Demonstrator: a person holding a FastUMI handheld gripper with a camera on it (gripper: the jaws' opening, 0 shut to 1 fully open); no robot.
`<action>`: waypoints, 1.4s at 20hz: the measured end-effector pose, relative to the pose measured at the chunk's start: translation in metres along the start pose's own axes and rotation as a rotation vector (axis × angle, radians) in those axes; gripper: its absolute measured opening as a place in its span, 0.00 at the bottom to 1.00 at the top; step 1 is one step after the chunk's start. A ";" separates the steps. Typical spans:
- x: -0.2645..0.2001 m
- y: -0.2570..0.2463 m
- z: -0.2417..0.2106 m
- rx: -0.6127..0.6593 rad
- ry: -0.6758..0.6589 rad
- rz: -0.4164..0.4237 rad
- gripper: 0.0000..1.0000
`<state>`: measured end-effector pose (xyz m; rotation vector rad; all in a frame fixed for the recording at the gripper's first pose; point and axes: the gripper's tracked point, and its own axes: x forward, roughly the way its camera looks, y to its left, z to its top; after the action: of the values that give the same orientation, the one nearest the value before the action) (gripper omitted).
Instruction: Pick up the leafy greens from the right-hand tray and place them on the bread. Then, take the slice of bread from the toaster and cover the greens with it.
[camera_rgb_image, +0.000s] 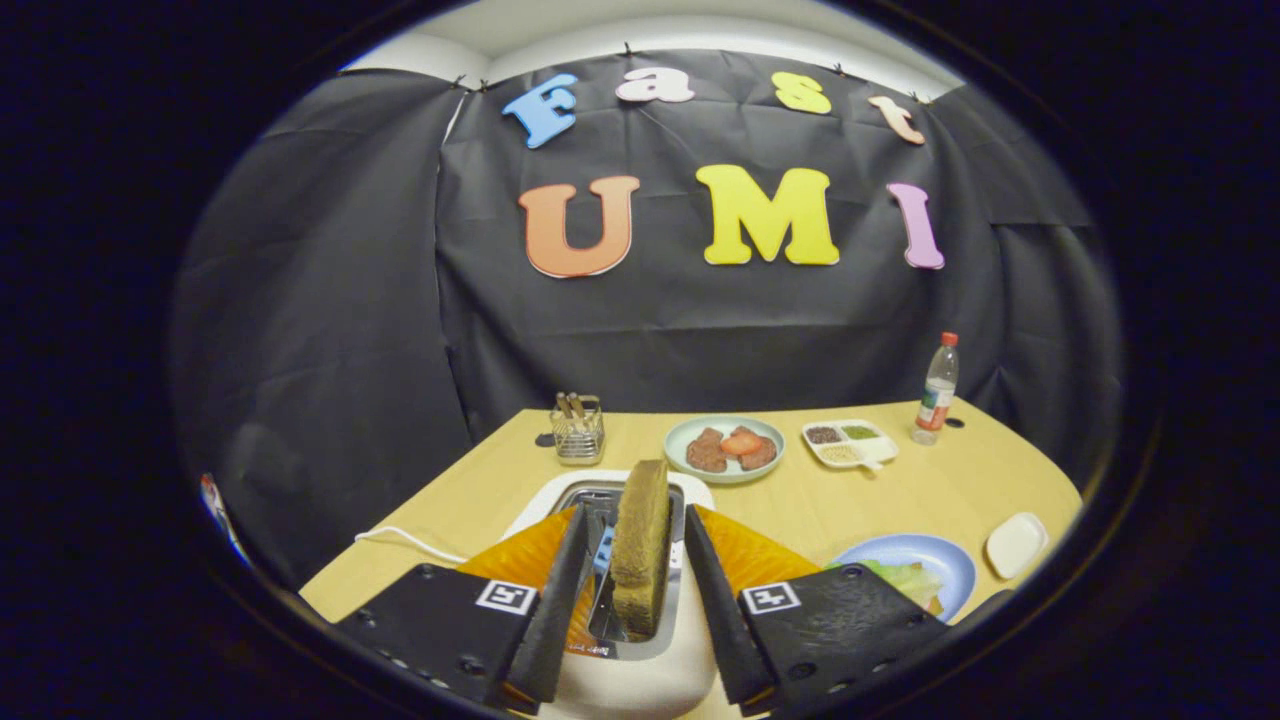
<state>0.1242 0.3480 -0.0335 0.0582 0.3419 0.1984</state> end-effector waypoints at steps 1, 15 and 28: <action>0.001 -0.001 -0.001 0.006 0.011 -0.003 0.52; -0.028 -0.007 0.036 0.051 -0.110 0.058 0.01; -0.091 -0.102 0.075 0.140 -0.260 0.002 0.00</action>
<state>0.0843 0.2284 0.0573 0.2203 0.0962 0.1659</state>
